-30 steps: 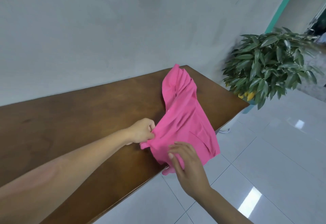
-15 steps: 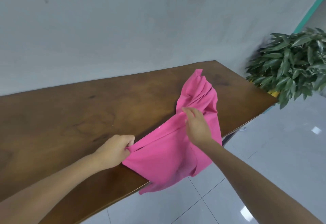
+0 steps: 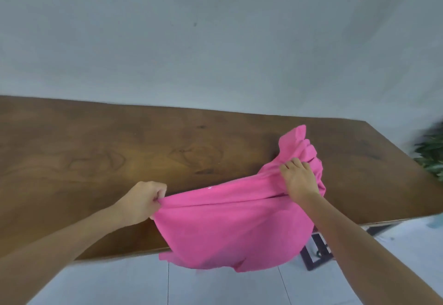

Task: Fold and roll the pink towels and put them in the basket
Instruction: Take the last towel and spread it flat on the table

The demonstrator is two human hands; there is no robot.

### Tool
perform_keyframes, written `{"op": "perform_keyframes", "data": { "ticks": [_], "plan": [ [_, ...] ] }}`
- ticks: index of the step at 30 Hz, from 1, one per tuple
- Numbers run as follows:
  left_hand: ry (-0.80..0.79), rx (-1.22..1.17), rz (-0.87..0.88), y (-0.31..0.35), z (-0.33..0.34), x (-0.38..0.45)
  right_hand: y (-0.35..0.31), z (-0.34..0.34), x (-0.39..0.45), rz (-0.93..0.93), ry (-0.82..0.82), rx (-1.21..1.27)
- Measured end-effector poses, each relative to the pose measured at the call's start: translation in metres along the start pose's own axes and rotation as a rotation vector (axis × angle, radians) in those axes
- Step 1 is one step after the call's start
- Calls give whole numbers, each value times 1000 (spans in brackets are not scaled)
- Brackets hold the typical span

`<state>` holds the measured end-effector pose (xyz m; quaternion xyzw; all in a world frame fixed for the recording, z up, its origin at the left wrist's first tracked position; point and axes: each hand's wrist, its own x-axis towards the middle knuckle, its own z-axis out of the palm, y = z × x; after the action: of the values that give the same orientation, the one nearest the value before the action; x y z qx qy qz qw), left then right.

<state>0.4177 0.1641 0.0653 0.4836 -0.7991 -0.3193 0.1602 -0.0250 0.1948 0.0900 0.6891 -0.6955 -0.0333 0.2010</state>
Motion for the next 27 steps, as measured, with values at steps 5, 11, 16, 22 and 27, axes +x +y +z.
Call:
{"op": "perform_keyframes", "data": {
  "ticks": [5, 11, 16, 22, 27],
  "plan": [
    [170, -64, -154, 8, 11, -27, 1, -12, -49, -132, 210, 181],
    [188, -5, -176, 26, 39, -72, 16, -10, -130, -323, 289, 223],
    [239, 89, -165, 29, 51, -120, 17, -9, -180, -406, 250, 218],
    [299, 116, -311, 18, 54, -186, -19, -18, -211, -545, 158, 184],
    [317, 209, -334, 12, 32, -226, -52, -25, -219, -506, 205, 216]
  ]
}}
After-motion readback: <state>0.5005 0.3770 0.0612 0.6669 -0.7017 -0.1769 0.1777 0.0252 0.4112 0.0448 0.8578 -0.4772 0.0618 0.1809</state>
